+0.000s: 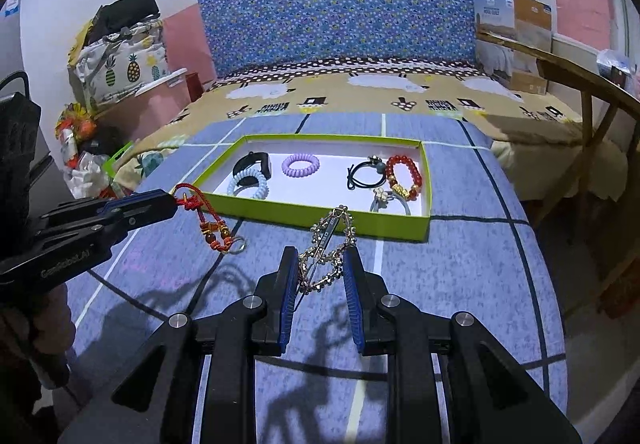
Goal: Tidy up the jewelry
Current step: 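Carry the red charm with the left gripper while the right carries the hairpin into the box, then open both grippers to release the charm and hairpin in the box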
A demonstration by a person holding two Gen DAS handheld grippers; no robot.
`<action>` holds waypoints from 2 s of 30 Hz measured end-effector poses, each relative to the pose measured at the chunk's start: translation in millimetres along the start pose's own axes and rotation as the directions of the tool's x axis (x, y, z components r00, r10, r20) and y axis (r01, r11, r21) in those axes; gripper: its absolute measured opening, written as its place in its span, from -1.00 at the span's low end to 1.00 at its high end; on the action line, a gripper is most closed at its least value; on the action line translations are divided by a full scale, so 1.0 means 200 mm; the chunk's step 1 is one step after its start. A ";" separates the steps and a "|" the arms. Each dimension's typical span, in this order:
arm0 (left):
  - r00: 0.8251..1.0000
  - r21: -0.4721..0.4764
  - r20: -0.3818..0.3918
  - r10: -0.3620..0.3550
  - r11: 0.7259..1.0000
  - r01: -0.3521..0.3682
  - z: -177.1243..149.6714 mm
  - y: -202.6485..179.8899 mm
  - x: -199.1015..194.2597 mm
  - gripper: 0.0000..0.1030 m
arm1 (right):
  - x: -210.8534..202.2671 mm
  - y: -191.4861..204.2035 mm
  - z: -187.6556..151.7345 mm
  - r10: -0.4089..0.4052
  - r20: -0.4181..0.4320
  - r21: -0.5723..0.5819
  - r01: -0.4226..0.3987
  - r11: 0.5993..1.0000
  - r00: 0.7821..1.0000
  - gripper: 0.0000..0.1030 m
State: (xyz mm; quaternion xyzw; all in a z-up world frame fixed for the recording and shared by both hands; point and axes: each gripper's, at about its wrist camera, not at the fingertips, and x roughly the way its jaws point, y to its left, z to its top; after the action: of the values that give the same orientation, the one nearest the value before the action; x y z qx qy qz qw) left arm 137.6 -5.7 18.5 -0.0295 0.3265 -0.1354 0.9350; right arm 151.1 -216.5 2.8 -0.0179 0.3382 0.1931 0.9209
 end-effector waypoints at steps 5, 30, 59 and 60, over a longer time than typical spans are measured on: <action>1.000 0.009 0.001 0.004 1.000 -0.004 0.03 0.00 0.02 -0.81 | 0.02 -0.01 0.02 -0.003 0.000 -0.005 0.003 1.000 1.000 -0.55; 1.000 0.023 -0.013 0.026 0.999 -0.025 0.25 0.10 0.31 -0.81 | 0.37 -0.11 0.27 0.010 -0.044 -0.047 -0.012 0.999 0.999 -0.55; 0.989 0.032 -0.151 0.001 0.999 0.004 0.19 0.13 0.61 -0.76 | 0.69 -0.19 0.26 -0.008 -0.203 -0.022 0.004 1.000 0.979 -0.53; 0.989 0.030 -0.147 0.002 1.000 0.002 0.19 0.13 0.60 -0.66 | 0.68 -0.19 0.26 -0.007 -0.201 -0.019 0.003 1.000 0.980 -0.52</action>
State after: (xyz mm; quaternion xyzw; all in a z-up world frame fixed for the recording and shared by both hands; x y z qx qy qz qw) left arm 258.1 -14.3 -27.7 -0.0053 0.3926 -0.1422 0.9086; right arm 292.5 -197.2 -46.7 -0.0466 0.4275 0.1911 0.8823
